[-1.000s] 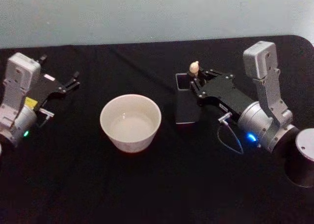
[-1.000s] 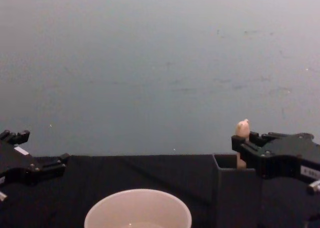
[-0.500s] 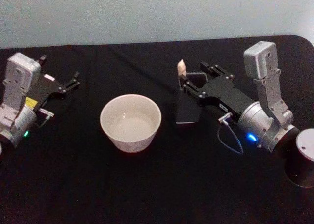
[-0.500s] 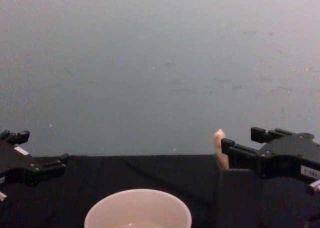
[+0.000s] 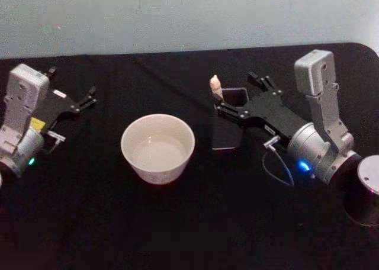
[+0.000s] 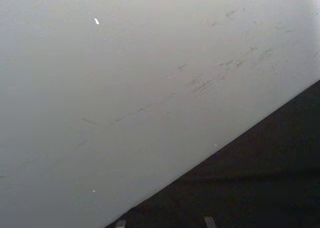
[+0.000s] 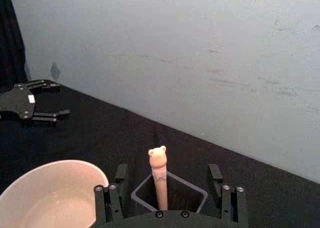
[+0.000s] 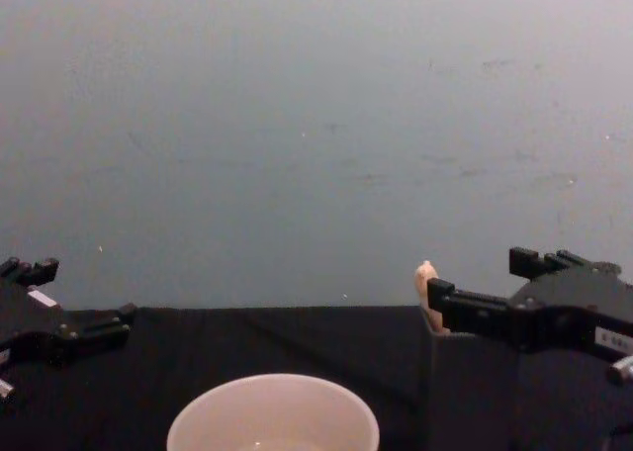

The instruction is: Pick up the stirring spoon with one hand, stir inside the cup, then place it back in its original position.

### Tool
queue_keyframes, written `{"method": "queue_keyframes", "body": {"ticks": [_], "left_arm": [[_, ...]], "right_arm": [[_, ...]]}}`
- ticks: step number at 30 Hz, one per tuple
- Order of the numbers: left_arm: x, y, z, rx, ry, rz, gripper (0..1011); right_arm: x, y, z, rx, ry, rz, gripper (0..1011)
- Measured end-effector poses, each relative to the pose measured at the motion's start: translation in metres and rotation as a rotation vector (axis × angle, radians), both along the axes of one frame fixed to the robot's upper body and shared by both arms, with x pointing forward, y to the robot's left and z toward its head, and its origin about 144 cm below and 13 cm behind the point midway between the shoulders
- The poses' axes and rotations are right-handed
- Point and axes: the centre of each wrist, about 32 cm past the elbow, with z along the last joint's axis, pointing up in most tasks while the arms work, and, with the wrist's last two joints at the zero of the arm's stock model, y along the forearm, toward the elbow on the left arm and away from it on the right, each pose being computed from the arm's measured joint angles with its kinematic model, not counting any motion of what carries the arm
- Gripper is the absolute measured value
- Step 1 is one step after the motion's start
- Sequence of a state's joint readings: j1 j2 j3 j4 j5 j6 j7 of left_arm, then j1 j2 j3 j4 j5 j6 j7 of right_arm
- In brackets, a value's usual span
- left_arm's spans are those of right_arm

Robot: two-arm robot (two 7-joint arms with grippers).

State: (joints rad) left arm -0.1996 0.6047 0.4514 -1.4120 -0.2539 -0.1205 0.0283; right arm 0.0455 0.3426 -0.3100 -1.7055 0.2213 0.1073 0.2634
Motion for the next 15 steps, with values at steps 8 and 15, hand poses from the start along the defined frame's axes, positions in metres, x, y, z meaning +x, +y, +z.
{"method": "queue_keyframes", "body": {"ticks": [8,15], "left_arm": [[0.0,0.0,0.0,0.0,0.0,0.0,1001],[0.0,0.0,0.0,0.0,0.0,0.0,1001]], "right_arm": [[0.002,-0.002,0.011,0.06,-0.033,0.007,1002],[0.01,-0.012,0.028,0.135,-0.107,-0.063,1002]]}}
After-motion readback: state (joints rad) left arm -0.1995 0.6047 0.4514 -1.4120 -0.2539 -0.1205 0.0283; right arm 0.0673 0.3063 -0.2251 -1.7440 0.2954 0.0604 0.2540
